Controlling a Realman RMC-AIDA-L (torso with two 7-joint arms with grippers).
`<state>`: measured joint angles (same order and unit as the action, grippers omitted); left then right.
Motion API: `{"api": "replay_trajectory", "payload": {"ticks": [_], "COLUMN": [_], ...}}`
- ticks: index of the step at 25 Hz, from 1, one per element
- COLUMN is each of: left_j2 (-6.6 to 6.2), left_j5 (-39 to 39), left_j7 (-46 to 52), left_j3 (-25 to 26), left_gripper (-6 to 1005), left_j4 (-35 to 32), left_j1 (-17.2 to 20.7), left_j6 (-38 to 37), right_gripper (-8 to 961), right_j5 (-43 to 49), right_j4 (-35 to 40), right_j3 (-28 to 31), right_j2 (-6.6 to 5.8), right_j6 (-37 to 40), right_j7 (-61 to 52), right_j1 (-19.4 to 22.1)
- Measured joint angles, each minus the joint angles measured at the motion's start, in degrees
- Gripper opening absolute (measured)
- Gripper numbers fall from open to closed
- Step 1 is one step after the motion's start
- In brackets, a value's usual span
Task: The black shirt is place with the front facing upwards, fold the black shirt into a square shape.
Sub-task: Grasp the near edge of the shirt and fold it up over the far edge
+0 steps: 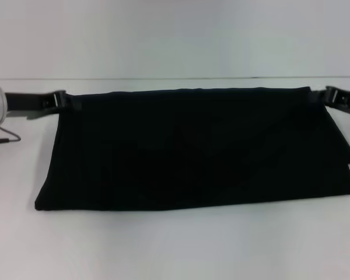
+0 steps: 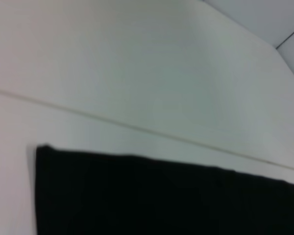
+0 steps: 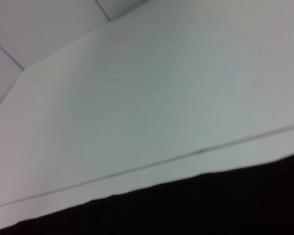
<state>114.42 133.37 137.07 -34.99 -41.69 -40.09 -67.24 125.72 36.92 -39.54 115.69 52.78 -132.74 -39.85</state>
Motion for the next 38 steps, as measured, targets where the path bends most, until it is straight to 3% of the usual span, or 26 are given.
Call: {"api": "replay_trajectory", "payload": {"ticks": [7,12,20,28,38], "left_j2": [0.79,2.96,6.21,7.12,7.17], "left_j5": [0.1,0.2,2.6,3.3,3.8], "left_j7": [0.9,0.9,1.0,1.3,0.9], "left_j3": [-0.6,-4.3,-11.3,-11.1,-12.0], "left_gripper": [45,45,42,42,43], "left_j4": [-1.7,-0.7,-0.5,-2.3,-1.2], "left_j1": [-1.9,-2.5,-2.6,-2.4,-2.6], "left_j6": [7.4,17.2,29.2,30.5,32.6], "right_gripper": [61,63,65,68,71], "right_j5": [-0.5,-0.4,-0.4,-1.1,-1.3], "right_j4": [1.0,-1.9,-7.3,-5.8,-8.0], "right_j3": [-0.3,-1.2,-6.1,-6.8,-7.2], "right_j2": [-0.5,1.47,3.2,3.84,3.8], "right_j6": [-3.7,-14.3,-29.0,-30.0,-33.7], "right_j7": [-2.3,-0.9,0.0,-0.2,0.5], "right_j1": [-1.4,-3.4,-6.7,-7.3,-9.2]}}
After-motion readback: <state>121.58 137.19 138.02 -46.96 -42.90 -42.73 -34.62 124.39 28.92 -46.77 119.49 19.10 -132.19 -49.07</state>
